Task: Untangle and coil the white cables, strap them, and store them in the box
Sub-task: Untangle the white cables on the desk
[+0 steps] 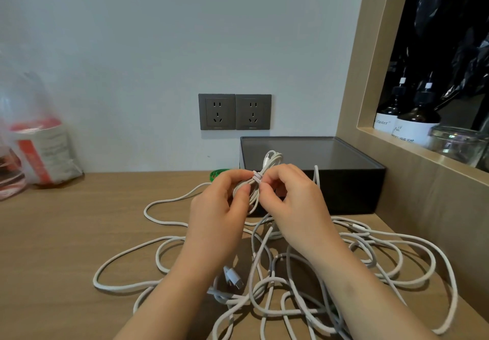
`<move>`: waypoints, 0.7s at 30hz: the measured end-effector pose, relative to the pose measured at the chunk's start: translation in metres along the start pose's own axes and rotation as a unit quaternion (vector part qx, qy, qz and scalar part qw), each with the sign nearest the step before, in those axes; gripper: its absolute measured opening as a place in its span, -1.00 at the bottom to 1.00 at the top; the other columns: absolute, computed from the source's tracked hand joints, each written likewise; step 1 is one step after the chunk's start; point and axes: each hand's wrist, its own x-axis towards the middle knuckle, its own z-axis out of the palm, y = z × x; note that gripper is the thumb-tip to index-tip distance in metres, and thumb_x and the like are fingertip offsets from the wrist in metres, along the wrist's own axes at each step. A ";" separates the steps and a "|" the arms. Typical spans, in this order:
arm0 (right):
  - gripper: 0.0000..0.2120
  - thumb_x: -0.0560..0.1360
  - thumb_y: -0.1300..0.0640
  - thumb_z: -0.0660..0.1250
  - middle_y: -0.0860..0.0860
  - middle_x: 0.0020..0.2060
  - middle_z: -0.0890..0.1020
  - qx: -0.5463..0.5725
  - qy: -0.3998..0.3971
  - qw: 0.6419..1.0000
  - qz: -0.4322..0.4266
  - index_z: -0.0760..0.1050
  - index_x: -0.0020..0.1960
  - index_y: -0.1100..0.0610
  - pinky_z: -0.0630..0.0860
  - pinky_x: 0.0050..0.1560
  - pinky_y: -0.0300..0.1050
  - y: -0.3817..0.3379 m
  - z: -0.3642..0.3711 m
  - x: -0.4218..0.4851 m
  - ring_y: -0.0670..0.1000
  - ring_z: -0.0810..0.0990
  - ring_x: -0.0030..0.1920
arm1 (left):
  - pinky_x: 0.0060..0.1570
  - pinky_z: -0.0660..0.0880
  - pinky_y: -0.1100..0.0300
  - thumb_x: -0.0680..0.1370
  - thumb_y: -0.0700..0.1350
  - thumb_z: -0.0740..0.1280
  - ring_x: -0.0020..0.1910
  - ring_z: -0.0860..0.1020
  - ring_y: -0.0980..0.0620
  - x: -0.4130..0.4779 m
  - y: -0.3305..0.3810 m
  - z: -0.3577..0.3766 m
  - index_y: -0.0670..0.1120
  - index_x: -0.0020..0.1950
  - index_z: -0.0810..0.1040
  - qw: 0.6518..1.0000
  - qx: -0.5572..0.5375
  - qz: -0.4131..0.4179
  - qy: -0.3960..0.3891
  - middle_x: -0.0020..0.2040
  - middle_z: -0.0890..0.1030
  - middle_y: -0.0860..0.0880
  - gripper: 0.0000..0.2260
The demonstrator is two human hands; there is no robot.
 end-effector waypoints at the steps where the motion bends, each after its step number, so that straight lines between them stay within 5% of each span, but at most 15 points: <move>1: -0.86 0.50 0.20 0.27 -0.14 -0.23 0.46 0.018 0.001 1.000 0.008 0.44 -0.20 0.00 0.39 -0.21 -0.41 -0.001 -0.001 0.000 -0.13 0.46 -0.18 | -0.19 0.54 0.29 0.57 -0.17 0.25 -0.21 0.60 0.17 0.000 0.000 0.000 0.20 -0.05 0.49 1.000 -0.018 -0.012 -0.006 -0.17 0.64 0.12 -0.77; 7: -0.72 0.43 0.25 0.37 -0.16 -0.15 0.41 0.045 0.055 0.997 0.032 0.37 -0.21 -0.10 0.36 -0.23 -0.54 -0.008 0.006 -0.003 -0.36 0.42 -0.18 | -0.11 0.55 0.33 0.57 -0.18 0.26 -0.12 0.62 0.24 -0.002 0.000 0.005 0.13 0.03 0.51 0.994 -0.099 -0.039 -0.015 -0.13 0.67 0.12 -0.80; 15: -0.75 0.42 0.27 0.39 -0.18 -0.26 0.42 -0.030 0.065 0.997 0.003 0.40 -0.27 -0.02 0.37 -0.23 -0.49 -0.001 0.004 -0.001 -0.20 0.45 -0.28 | -0.07 0.55 0.29 0.56 -0.25 0.27 -0.13 0.61 0.20 0.000 0.000 0.005 0.13 -0.01 0.54 0.993 -0.104 -0.055 -0.028 -0.17 0.67 0.14 -0.75; 21: -0.79 0.46 0.27 0.35 -0.20 -0.30 0.43 -0.035 0.098 0.995 0.009 0.39 -0.17 0.00 0.36 -0.24 -0.55 -0.002 0.006 -0.003 -0.28 0.47 -0.26 | 0.02 0.56 0.23 0.54 -0.21 0.31 -0.05 0.62 0.24 0.000 0.000 0.006 0.04 0.09 0.56 0.993 -0.095 -0.060 -0.028 -0.05 0.67 0.11 -0.80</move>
